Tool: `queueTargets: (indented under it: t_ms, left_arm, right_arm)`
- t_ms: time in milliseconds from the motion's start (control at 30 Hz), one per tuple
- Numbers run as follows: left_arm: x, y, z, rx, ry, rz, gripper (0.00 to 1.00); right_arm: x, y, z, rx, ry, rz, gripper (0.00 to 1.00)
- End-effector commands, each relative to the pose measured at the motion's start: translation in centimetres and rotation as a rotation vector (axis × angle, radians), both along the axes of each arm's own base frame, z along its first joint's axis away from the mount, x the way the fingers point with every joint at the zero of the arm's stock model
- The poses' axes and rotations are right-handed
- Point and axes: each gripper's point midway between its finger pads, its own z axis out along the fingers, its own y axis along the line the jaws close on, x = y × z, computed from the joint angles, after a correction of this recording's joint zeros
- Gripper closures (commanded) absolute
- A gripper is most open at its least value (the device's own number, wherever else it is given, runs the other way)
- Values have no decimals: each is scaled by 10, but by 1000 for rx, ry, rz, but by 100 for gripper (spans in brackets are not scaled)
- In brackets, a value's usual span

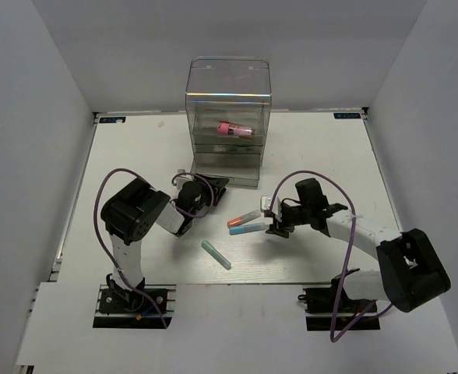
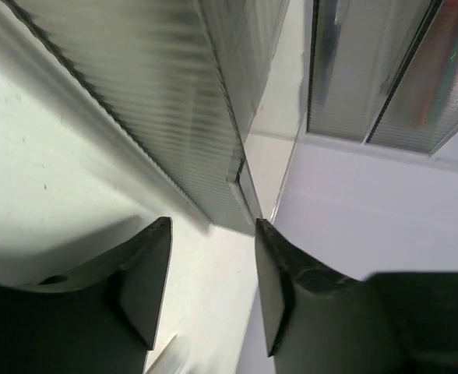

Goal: Sort the stationery into containers
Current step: Open the drawer in the storage box, then pick up the pen from the center of the board.

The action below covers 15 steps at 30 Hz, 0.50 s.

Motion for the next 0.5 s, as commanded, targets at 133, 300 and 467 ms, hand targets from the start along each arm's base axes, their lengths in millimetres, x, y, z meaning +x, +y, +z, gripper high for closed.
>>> queueTargets:
  t_ms: [133, 300, 467]
  left_arm:
    - [-22, 4, 11, 144, 30, -90, 41]
    - [-40, 12, 10, 199, 76, -125, 36]
    - [-63, 23, 2, 306, 145, -183, 34]
  right_arm:
    - [12, 19, 2, -15, -95, 124, 41]
    - [14, 23, -7, -62, -72, 144, 44]
    - [20, 25, -22, -147, -38, 149, 47]
